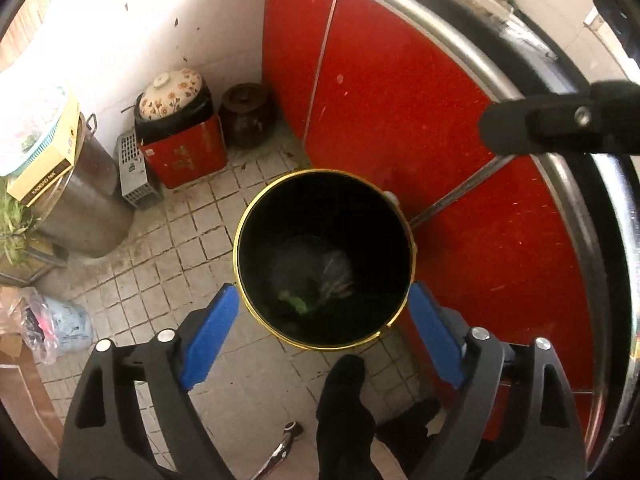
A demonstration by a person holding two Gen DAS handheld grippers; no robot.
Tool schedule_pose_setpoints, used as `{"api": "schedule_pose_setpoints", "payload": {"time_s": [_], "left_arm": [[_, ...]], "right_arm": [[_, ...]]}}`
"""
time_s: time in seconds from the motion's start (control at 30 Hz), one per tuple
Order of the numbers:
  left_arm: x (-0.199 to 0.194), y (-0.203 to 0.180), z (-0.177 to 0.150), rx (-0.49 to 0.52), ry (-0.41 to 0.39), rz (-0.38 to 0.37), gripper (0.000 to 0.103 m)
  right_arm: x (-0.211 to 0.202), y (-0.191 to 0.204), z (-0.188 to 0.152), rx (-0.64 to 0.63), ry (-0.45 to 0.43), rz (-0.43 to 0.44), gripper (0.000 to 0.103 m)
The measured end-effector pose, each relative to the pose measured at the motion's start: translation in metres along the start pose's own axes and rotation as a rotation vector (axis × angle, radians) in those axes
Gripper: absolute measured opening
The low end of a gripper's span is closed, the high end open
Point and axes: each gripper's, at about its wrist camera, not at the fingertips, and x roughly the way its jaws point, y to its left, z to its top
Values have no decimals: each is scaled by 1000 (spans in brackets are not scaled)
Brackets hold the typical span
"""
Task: Collect trash
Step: 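Carry both items to the yellow-rimmed bin and open both tools over it, then return both open tools to the countertop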
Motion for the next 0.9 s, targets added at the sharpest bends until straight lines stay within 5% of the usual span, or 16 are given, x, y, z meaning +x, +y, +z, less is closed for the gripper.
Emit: {"api": "schedule_pose_setpoints", "payload": {"time_s": [0.17, 0.3, 0.6, 0.77, 0.9], "left_arm": [[-48, -41, 6, 106, -61, 27, 93], [-81, -97, 13, 230, -81, 34, 93], [-140, -320, 6, 692, -124, -288, 93], [-166, -439, -29, 934, -127, -407, 94], [-175, -495, -62, 1049, -128, -435, 94]], "right_arm": [[-73, -25, -31, 42, -97, -41, 84], [-155, -74, -89, 179, -221, -145, 86], [-314, -174, -285, 579, -452, -471, 86], [-370, -202, -390, 760, -522, -592, 86], [-393, -214, -462, 848, -547, -637, 86]]}}
